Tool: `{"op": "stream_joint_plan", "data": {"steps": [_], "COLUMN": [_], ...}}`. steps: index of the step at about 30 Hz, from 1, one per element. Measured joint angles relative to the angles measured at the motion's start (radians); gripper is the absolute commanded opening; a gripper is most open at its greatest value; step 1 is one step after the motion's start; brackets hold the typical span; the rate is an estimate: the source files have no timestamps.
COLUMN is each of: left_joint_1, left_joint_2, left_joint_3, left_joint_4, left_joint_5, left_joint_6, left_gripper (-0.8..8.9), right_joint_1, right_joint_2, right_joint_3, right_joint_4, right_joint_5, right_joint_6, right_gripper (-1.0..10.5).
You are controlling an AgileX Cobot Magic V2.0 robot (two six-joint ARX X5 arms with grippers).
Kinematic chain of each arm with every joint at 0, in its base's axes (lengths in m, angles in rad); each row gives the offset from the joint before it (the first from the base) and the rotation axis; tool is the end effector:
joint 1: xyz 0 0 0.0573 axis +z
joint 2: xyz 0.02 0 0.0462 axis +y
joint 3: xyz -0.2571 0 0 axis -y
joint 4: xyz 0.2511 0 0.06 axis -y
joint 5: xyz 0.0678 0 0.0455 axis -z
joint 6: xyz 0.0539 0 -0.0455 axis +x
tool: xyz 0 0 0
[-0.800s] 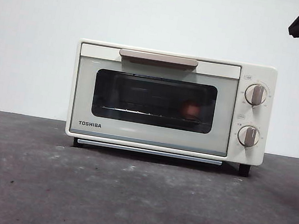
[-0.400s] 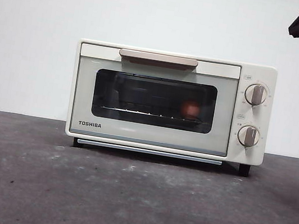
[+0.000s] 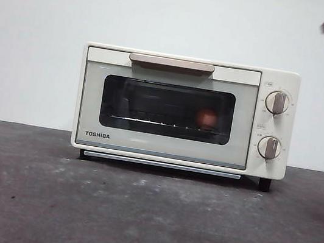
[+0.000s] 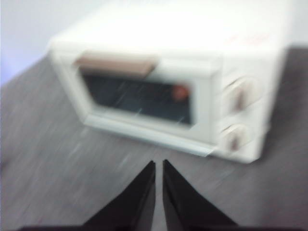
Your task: Eggoven
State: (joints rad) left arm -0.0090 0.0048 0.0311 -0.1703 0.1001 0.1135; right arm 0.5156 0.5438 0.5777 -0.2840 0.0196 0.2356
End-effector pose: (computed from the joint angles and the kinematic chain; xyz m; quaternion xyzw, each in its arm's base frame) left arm 0.1325 -0.0066 0.1539 0.0532 0.0687 -0.0584 0.9945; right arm 0.1456 0.0813 0.2749 0.0803 0.1481 0.2277 0.9590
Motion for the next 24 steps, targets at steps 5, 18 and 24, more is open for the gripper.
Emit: {"op": "stream_joint_plan", "data": {"steps": [5, 18, 24], "left_joint_1": [0.000, 0.000, 0.000], "left_joint_2": [0.000, 0.000, 0.000], "left_joint_3": [0.000, 0.000, 0.000], "left_joint_4": [0.000, 0.002, 0.002], "left_joint_5": [0.000, 0.000, 0.000], "left_joint_6": [0.000, 0.000, 0.000], "left_gripper": [0.08, 0.08, 0.08], "right_joint_1": [-0.182, -0.452, -0.471], "right_joint_2": [-0.145, -0.474, -0.536], "right_joint_3": [-0.013, -0.372, -0.504], "right_joint_4": [-0.013, 0.172, 0.172], "right_joint_5": [0.000, 0.007, 0.007], "right_joint_6": [-0.012, -0.101, -0.102], "right_gripper": [0.0, 0.0, 0.0]}}
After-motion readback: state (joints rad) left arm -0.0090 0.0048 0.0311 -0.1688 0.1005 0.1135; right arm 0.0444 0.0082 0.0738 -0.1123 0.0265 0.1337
